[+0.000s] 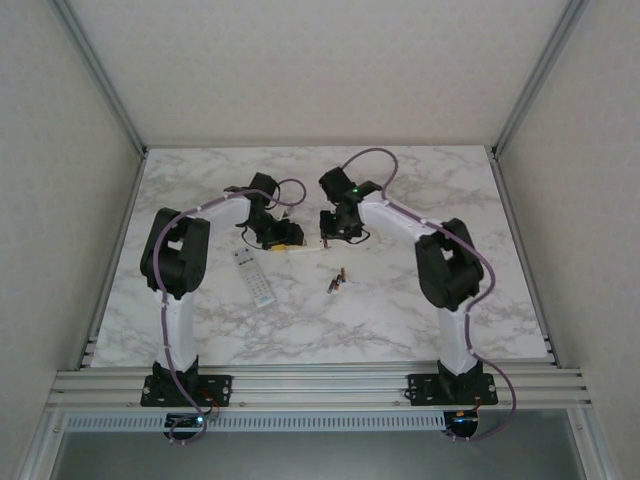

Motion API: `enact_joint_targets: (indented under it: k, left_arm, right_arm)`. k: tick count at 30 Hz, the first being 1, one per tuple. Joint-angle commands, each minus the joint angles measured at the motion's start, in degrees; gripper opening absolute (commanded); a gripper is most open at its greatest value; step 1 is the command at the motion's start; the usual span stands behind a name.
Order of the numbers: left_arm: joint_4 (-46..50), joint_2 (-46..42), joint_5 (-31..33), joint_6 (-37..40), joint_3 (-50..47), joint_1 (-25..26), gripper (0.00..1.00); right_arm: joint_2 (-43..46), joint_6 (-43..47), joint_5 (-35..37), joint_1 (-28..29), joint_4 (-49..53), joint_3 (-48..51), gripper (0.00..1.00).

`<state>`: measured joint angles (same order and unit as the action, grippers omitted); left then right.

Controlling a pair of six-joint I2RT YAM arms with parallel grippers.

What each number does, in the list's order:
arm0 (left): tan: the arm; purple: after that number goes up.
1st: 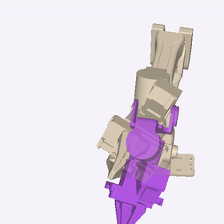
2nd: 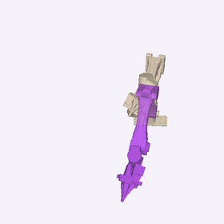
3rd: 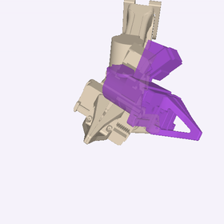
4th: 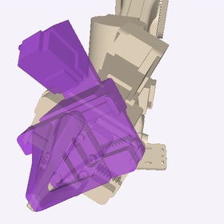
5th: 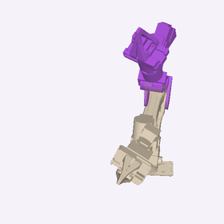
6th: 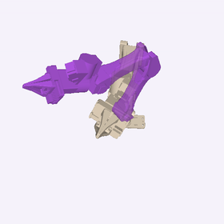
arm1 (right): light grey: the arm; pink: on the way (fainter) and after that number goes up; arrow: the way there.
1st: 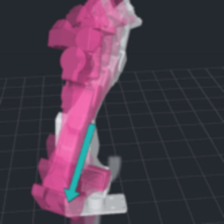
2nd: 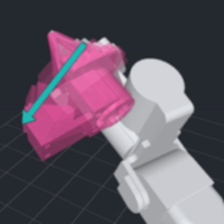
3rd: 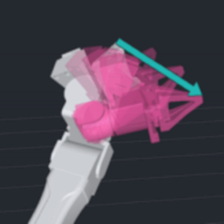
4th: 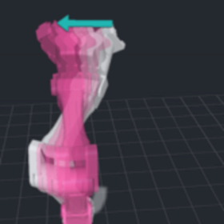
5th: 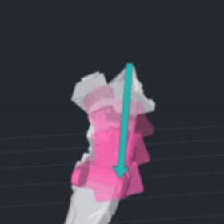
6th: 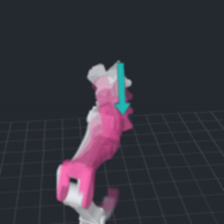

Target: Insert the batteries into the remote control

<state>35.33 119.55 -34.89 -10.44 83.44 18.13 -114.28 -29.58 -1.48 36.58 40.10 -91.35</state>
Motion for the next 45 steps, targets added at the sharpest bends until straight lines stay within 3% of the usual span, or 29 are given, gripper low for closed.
enact_joint_targets:
  k: [1,6,11,24,33,40,45]
  left_arm:
    - [-0.15,-1.04,6.19,-0.57,-0.12,-0.03,0.63]
    - [-1.51,-5.94,7.93,-1.69,-0.51,-0.04,0.75]
    - [-3.25,-11.23,10.74,-1.78,-2.58,-0.03,0.81]
    - [-7.11,-14.21,10.98,-3.28,-5.83,-0.02,0.84]
    - [-8.04,-14.89,11.51,-3.28,-6.11,-0.02,0.85]
    - [-8.35,-14.69,11.5,-3.29,-6.53,-0.03,0.86]
    - [-7.98,-14.68,11.66,-3.1,-6.7,-0.02,0.86]
  right_arm:
    - [8.62,-7.28,5.44,0.31,0.75,6.95,0.27]
    - [12.51,-11.03,3.29,0.3,-0.42,16.41,0.3]
    - [9.59,-9.1,-1.99,1.14,-0.48,17.42,0.3]
    - [7.1,-7.78,-3.61,2.99,-1.4,17.91,0.22]
    - [7.66,-9.97,0.31,5.68,-0.11,17.77,0.21]
    - [5.81,-10.24,7.63,5.79,2.96,15.68,0.21]
    - [3.32,-10.08,6.06,5.43,2.27,13.99,0.2]
